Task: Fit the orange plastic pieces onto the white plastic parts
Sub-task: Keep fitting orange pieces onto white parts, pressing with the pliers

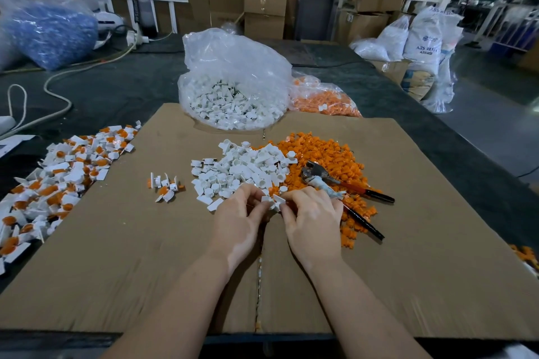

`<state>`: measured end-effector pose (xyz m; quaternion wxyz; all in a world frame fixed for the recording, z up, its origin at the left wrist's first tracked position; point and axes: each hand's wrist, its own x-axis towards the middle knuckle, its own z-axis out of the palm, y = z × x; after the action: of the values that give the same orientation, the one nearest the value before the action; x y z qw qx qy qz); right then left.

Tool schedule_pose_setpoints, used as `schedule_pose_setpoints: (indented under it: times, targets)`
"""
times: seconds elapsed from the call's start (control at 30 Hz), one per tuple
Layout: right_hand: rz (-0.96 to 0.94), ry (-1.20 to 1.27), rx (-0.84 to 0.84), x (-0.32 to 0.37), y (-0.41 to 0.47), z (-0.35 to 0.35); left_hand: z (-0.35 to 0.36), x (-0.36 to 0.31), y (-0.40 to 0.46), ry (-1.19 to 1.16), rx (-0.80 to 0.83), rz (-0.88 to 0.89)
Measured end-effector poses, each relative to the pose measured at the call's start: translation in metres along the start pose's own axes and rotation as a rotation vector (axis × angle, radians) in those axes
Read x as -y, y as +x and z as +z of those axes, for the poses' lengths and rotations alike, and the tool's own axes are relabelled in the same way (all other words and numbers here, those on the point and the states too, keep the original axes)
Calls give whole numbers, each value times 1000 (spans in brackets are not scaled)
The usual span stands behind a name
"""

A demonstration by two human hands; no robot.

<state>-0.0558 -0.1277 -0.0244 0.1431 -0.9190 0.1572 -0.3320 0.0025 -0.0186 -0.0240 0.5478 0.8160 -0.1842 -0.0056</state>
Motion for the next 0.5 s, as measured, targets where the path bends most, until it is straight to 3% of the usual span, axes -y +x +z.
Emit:
schedule_pose_setpoints:
  times: [0.27,0.5]
  targets:
    - [2,9,13,-7,3,-9,-1,-1,-1,-23,25,-20]
    - [-34,-133,211,-19,11,-13,-1,1,0,8,35,-9]
